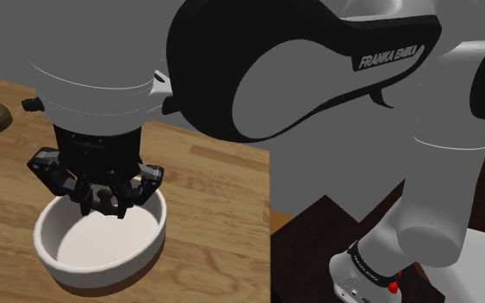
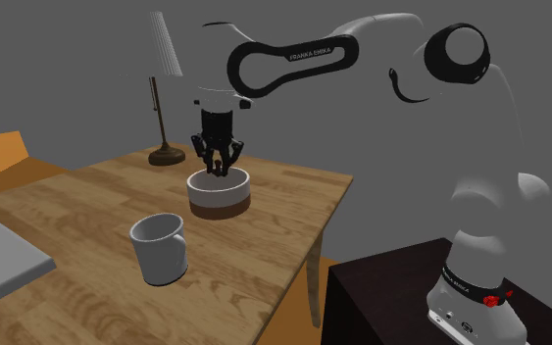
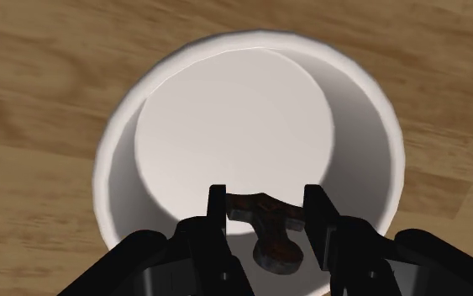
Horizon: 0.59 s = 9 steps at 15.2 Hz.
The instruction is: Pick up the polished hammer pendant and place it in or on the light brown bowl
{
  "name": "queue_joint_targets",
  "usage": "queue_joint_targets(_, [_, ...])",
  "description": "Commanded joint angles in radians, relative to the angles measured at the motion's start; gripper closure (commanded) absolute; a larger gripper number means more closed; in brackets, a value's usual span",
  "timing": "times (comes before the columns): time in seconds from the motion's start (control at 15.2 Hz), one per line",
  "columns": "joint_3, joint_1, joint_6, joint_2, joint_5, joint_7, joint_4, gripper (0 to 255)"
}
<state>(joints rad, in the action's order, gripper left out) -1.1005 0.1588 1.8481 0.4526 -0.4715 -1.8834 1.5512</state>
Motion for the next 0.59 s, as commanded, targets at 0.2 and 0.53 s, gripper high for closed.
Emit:
queue_joint_targets(0.2, [0.0, -0.005, 0.009, -0.001, 0.0, 0.0, 0.01, 255])
queue_joint_targets(0.53, [0.0, -0.005, 0.009, -0.001, 0.0, 0.0, 0.01, 0])
